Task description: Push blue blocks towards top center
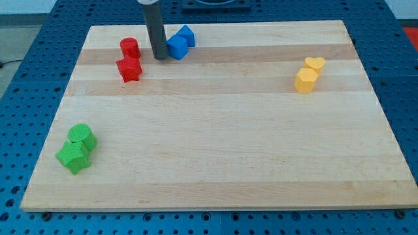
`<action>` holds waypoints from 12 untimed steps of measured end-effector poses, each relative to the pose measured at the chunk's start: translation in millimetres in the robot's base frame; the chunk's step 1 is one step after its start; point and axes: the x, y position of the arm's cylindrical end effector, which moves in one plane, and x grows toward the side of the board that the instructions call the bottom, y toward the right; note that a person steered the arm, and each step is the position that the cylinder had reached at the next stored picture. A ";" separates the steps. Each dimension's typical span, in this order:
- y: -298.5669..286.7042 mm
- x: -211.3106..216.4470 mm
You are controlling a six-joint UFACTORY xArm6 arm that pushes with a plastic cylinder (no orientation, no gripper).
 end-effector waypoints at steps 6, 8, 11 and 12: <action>10.5 -16.3; 58.3 17.2; 145.5 18.2; 152.6 -5.8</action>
